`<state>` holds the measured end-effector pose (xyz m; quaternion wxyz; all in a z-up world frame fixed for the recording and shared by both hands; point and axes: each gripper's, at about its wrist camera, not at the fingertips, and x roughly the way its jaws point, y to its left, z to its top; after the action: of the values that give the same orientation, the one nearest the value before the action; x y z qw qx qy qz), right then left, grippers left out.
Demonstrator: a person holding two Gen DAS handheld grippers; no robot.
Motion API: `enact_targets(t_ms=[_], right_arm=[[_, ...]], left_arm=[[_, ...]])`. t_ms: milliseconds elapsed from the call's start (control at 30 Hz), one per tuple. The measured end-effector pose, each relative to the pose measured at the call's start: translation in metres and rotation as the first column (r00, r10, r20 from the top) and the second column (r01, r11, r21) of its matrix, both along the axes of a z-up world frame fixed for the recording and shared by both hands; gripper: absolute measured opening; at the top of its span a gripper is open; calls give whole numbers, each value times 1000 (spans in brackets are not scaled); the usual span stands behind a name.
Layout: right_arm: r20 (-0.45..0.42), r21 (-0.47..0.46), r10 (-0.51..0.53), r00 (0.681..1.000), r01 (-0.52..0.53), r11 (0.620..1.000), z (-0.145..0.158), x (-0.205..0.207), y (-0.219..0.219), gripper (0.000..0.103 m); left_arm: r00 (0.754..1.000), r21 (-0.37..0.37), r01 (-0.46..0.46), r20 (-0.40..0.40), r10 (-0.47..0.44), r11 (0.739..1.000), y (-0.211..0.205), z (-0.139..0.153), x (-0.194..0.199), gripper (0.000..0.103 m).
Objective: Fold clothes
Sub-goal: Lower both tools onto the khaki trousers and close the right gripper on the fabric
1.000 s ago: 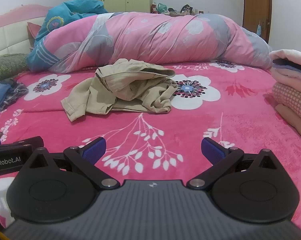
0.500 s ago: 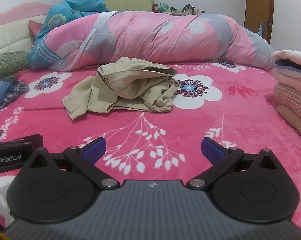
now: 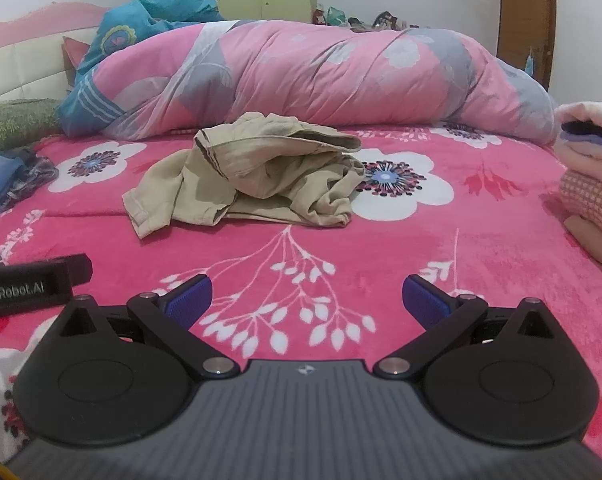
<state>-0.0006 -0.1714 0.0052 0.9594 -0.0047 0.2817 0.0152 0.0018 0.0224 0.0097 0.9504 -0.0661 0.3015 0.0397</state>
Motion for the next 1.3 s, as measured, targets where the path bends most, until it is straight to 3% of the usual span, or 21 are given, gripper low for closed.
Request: enact_targets(t_ms=[267,500,667,867,1133,1300], right_arm=[[63,-10,101,993,-100,995,18,32,-9,102],[118,5,135,984,-136,991,46,90,-29,102],[145,6,148,978,-151,989,53,139,-37,102],[63,62,169,984,-173,983,23,190,-40,101],[79,48,232,969,-236,970,11,231,-27,101],[79,55,275,958,-280,958,9,249,-12,94]], left_arm=[[993,43,77,81,-81,996,-5,21,49,103],[984,99,58,164,-74,993,-12,32,112,103],[987,138,56,141,-76,989,-12,9,158,103],[987,106,134,78,-142,985,0,-41,179,103],[975,89,197,82,-204,976,5,-66,193,103],[975,112,190,92,-201,975,8,-70,195,93]])
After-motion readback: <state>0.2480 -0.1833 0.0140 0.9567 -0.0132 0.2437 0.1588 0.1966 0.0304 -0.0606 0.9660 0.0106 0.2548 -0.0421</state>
